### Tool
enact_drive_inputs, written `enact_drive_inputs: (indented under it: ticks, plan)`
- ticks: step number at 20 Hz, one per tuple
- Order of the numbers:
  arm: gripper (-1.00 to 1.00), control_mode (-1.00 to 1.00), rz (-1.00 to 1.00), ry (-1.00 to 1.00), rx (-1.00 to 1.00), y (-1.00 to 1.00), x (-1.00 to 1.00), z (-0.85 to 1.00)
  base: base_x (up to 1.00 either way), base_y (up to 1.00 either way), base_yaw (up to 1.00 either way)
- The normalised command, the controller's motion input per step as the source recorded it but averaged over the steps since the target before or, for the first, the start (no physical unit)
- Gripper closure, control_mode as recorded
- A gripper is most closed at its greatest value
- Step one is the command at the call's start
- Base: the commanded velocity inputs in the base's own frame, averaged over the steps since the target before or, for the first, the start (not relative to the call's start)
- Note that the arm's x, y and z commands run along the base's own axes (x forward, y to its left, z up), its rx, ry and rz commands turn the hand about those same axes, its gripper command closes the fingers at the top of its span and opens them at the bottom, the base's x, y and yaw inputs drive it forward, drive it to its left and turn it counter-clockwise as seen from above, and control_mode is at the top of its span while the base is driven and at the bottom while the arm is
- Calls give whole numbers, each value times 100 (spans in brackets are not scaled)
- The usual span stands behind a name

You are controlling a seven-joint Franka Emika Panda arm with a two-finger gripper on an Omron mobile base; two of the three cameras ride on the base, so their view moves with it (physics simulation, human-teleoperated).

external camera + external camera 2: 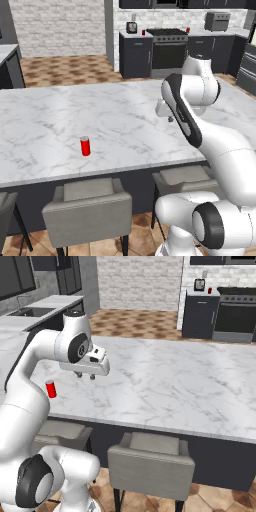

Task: Four empty soda cans are scattered around the kitchen. Gather all the cans and cluster them next to the stove for recycling.

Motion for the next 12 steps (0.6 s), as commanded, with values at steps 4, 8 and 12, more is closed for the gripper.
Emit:
enact_drive_inputs:
  ticks: [4,8,12]
  plan:
    - [-100,-100,0,0,0,0,-14,0,0,0,0]
    - [-100,-100,0,-6,1,-6,-51,0,0,0,0]
    - [-100,-100,0,-10,2,-11,-70,0,0,0,0]
